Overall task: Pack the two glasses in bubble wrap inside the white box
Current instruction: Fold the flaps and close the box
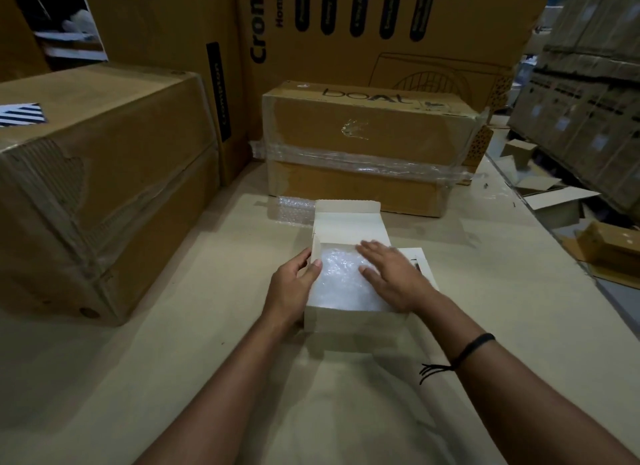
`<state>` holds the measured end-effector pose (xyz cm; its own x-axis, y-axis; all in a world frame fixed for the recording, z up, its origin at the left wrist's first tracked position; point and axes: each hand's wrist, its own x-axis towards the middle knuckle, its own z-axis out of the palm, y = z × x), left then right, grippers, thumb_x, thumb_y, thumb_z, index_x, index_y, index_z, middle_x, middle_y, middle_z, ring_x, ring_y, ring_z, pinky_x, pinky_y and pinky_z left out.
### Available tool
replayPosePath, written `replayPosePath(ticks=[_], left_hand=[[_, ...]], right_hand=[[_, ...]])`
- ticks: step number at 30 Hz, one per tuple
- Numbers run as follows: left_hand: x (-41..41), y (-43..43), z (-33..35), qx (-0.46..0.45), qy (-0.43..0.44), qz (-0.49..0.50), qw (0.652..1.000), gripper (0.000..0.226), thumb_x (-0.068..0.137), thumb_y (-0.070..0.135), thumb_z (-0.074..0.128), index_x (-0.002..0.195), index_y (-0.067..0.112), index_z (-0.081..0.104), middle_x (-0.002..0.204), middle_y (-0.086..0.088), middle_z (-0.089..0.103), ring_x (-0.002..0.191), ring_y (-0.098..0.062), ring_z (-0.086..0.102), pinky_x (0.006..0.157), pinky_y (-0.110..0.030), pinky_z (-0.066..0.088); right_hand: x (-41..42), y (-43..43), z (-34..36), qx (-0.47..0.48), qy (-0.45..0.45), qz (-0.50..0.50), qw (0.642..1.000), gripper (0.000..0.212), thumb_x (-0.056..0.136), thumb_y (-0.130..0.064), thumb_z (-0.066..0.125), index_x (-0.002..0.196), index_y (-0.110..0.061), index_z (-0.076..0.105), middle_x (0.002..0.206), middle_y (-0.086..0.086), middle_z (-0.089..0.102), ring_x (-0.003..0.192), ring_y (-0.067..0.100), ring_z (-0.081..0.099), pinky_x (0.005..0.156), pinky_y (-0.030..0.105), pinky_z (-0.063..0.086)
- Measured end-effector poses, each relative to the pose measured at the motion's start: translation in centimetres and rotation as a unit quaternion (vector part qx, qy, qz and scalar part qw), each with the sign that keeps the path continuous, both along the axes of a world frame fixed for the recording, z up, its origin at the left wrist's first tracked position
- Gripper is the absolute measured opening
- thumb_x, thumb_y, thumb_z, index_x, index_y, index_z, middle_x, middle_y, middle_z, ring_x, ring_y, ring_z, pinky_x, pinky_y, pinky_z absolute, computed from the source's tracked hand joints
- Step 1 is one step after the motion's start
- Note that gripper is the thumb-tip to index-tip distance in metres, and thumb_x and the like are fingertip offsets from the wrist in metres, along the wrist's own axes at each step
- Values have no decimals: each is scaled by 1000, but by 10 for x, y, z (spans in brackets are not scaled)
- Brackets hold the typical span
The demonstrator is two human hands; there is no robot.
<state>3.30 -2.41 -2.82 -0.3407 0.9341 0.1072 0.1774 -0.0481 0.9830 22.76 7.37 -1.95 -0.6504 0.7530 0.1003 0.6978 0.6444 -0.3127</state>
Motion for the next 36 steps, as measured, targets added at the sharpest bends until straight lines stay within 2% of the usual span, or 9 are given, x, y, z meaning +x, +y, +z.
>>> replayPosePath(ticks=[6, 9, 11, 13, 18, 21, 25, 30, 36], left_hand=[[15, 19, -5, -67, 327, -83, 939, 59, 98, 40, 50, 150, 18, 33, 158, -3, 28, 146, -17, 22, 120, -37, 18], [20, 32, -6, -75, 398, -80, 911, 61, 97, 47, 49, 151, 27, 30, 161, -5, 20, 149, -19, 13, 120, -42, 10], [24, 39, -6, -91, 439, -96, 889, 59, 95, 50, 50, 149, 35, 32, 162, -7, 14, 150, -20, 7, 119, -43, 6], [28, 42, -9, -113, 480, -121, 862, 54, 95, 52, 49, 146, 41, 35, 163, -8, 8, 150, -21, 2, 119, -43, 1], [31, 41, -15, -132, 547, -133, 816, 49, 99, 56, 34, 146, 45, 32, 163, -8, 2, 150, -22, -2, 118, -46, -2], [30, 41, -12, -153, 563, -154, 798, 52, 99, 59, 26, 148, 44, 27, 163, -8, -2, 150, -22, -5, 118, -48, -3], [19, 39, -6, -123, 480, -155, 855, 55, 102, 48, 30, 154, 32, 18, 163, -5, 5, 150, -19, 2, 119, -45, 1], [7, 34, -15, -124, 489, -157, 849, 57, 104, 44, 22, 156, 22, 10, 164, 2, 3, 150, -17, -1, 120, -41, 4], [4, 36, -18, -134, 493, -168, 843, 60, 104, 47, 20, 156, 21, 6, 163, 4, -2, 150, -16, -5, 120, -41, 5]], right_hand=[[55, 5, -5, 14, 47, -211, 976, 45, 99, -31, 46, 141, -16, 49, 151, 6, 42, 135, 25, 41, 110, 39, 37], [62, 1, -9, -172, 225, -352, 892, 53, 95, -30, 58, 143, -10, 44, 123, 11, 61, 92, 27, 64, 68, 37, 55], [64, -2, -7, -297, 325, -383, 812, 52, 91, -26, 67, 136, -5, 52, 104, 12, 67, 79, 23, 64, 63, 34, 55], [62, -3, -5, -319, 366, -382, 786, 39, 85, -17, 74, 119, -2, 64, 94, 11, 70, 77, 23, 66, 66, 35, 57], [40, -2, 17, -143, 256, -359, 886, 25, 82, -20, 72, 105, -10, 70, 93, 1, 71, 84, 21, 68, 74, 36, 58], [21, -12, 25, -117, 218, -268, 931, 29, 93, -26, 58, 117, -13, 70, 109, 4, 72, 99, 21, 66, 86, 34, 53], [7, -18, 19, -98, 111, -141, 979, 35, 103, -22, 40, 127, -6, 60, 136, 11, 57, 123, 30, 53, 98, 32, 41], [3, -14, -19, -53, -84, -66, 993, 50, 105, -26, 31, 150, -3, 30, 159, 15, 24, 147, 29, 21, 118, 39, 23], [3, -20, -9, -47, -135, -74, 987, 55, 106, -33, 24, 155, -11, 15, 164, 6, 10, 150, 21, 9, 119, 41, 14]])
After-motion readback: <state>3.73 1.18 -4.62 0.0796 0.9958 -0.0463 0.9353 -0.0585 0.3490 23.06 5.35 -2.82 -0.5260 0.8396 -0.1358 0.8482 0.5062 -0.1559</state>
